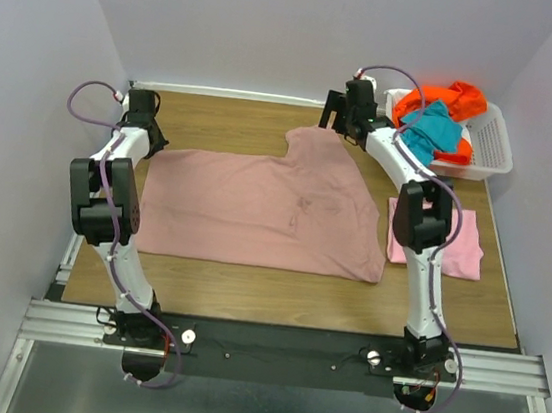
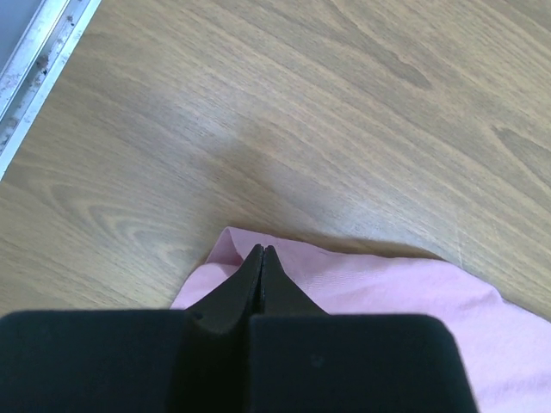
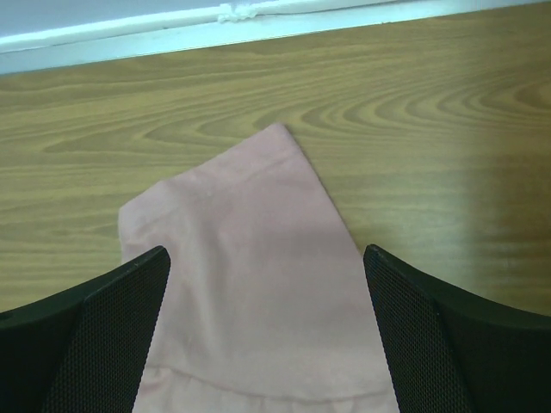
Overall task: Fold and stack the t-shirts
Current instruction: Fold the tshirt
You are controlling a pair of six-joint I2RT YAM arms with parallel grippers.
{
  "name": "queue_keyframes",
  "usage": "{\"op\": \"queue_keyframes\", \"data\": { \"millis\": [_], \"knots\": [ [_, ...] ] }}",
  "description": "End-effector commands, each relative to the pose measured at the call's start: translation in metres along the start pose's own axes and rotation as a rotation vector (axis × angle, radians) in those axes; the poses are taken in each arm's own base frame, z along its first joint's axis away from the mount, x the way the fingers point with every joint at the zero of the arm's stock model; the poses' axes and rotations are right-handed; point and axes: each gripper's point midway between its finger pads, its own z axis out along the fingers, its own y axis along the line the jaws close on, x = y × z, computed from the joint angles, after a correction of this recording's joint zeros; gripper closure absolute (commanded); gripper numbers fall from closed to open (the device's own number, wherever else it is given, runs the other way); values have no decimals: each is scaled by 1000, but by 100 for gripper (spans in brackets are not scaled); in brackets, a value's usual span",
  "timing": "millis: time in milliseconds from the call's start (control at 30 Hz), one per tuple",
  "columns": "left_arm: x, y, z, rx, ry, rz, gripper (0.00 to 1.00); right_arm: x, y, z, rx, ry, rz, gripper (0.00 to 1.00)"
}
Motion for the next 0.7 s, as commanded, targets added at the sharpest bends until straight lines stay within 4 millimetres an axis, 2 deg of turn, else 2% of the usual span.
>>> {"op": "queue_keyframes", "data": {
  "millis": [0,33,67,100,167,200,233,300,333,467,667],
  "knots": [
    [-8,0,-9,-1,-35,9,100,2,-3,31,28,-12,-77,0],
    [-8,0,-8,-3,-34,9,100,4,-4,39,29,-14,-83,0],
    [-7,1,-8,-7,-32,8,100,-13,3,42,15,-56,-84,0],
    [-8,1,-8,-6,-34,10,100,5,-2,61,28,-31,-102,0],
    [-8,0,-7,-5,-33,10,100,-6,1,68,14,-63,-102,0],
    [-8,1,-6,-7,-32,10,100,-2,1,75,8,-61,-103,0],
    [-6,0,-5,-6,-27,11,100,11,-3,86,9,-42,-103,0],
    [-6,1,-3,-9,-23,11,100,9,-4,94,-2,-54,-82,0],
    [-5,0,-3,-7,-21,12,100,18,-6,102,1,-44,-73,0],
    [-4,0,-2,-9,-17,11,100,26,-8,115,-32,-44,-11,0],
    [0,1,2,-9,-4,14,100,35,8,126,-139,-43,25,0]
  ]
}}
